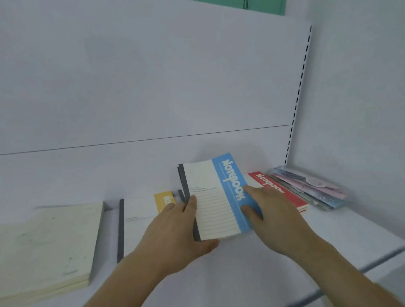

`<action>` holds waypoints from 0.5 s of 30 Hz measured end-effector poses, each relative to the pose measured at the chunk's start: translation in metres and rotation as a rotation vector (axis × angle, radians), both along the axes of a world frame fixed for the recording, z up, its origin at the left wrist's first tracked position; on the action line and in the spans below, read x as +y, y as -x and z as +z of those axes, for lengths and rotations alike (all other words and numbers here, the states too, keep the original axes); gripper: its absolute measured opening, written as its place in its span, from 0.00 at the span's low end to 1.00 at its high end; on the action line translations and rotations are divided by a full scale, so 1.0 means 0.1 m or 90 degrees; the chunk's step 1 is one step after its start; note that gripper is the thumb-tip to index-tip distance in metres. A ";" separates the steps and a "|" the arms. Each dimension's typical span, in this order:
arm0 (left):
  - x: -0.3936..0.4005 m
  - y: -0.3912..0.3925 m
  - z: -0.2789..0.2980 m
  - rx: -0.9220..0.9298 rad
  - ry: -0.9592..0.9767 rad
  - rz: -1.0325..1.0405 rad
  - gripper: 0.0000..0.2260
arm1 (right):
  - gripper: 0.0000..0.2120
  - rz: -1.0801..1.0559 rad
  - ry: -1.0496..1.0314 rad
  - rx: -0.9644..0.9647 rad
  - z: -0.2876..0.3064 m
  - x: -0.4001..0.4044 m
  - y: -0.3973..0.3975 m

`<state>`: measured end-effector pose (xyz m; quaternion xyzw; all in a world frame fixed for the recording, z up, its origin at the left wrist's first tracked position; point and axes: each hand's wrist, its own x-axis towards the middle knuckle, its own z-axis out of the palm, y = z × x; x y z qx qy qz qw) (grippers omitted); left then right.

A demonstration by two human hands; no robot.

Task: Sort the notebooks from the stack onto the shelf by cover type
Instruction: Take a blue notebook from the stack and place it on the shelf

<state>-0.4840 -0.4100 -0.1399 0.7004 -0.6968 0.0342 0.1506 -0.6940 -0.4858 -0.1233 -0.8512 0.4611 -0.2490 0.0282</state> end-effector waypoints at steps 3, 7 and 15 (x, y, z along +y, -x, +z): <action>-0.15 0.01 -0.01 0.010 -0.024 0.021 0.46 | 0.32 0.043 -0.040 0.088 -0.02 -0.22 0.01; -0.31 0.11 -0.01 0.034 -0.063 0.061 0.38 | 0.47 0.115 -0.107 0.195 -0.04 -0.55 0.12; -0.42 0.21 -0.09 -0.060 -0.136 0.128 0.35 | 0.50 0.227 -0.044 0.281 -0.17 -0.92 0.17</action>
